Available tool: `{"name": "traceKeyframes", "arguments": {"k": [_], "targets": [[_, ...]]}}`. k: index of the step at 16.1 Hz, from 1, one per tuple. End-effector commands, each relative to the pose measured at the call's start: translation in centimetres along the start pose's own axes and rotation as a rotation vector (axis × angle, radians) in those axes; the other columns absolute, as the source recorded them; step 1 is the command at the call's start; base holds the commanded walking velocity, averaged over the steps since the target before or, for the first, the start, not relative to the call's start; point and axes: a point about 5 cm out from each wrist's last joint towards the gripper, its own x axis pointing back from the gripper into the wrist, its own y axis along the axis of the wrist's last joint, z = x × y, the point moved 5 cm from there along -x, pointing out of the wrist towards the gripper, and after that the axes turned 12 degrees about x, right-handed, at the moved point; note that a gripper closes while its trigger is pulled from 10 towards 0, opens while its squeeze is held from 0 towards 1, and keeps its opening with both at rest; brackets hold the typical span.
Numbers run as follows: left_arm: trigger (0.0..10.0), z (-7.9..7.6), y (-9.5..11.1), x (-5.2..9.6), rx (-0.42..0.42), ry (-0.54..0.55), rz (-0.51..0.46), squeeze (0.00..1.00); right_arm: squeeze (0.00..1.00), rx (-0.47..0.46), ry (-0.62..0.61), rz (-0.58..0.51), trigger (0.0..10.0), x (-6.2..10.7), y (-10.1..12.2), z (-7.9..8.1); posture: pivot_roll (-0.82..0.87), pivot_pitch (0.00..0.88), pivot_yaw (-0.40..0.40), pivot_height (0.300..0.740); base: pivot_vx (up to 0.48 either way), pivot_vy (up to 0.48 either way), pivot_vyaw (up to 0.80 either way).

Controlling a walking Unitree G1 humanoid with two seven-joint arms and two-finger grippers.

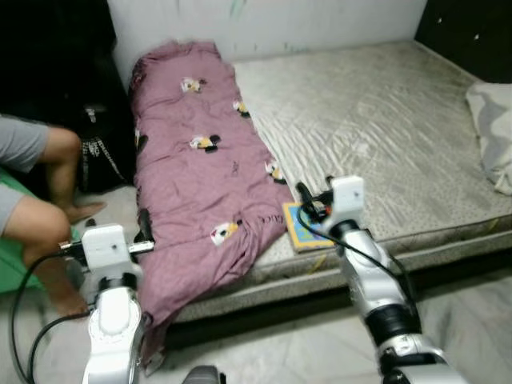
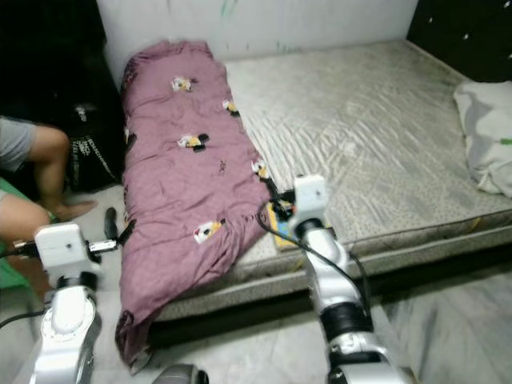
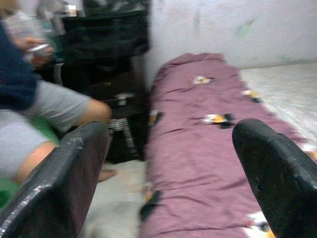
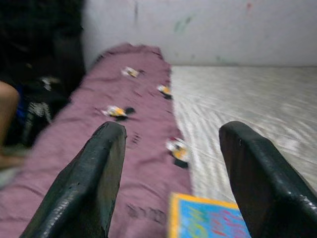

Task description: Clean up the room

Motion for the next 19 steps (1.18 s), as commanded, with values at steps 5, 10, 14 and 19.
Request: {"name": "traceKeyframes", "arguments": {"k": [5, 10, 14, 19], "targets": [[10.0, -0.17, 0.20, 0.01, 0.002, -0.020, -0.008, 0.00, 0.00, -0.008, -0.018, 0.005, 10.0, -0.09, -0.09, -0.26, 0.03, 0.000, 0.004, 0.740, 0.324, 0.000, 0.00], [10.0, -0.14, 0.13, -0.01, 0.004, -0.021, -0.008, 0.00, 0.00, -0.003, -0.013, 0.004, 10.0, -0.16, -0.08, -0.18, 0.03, 0.000, 0.004, 0.740, 0.329, 0.000, 0.00], [10.0, -0.09, -0.02, -0.06, 0.001, -0.005, 0.000, 0.00, 0.00, -0.002, -0.011, 0.004, 10.0, -0.12, -0.10, -0.04, 0.03, 0.000, 0.004, 0.740, 0.149, 0.000, 0.00], [10.0, -0.39, -0.09, 0.01, -0.022, -0.015, 0.001, 0.00, 0.00, 0.022, 0.017, -0.012, 10.0, -0.07, 0.07, 0.45, 0.03, 0.000, 0.006, 0.740, 0.000, 0.000, 0.60]]}}
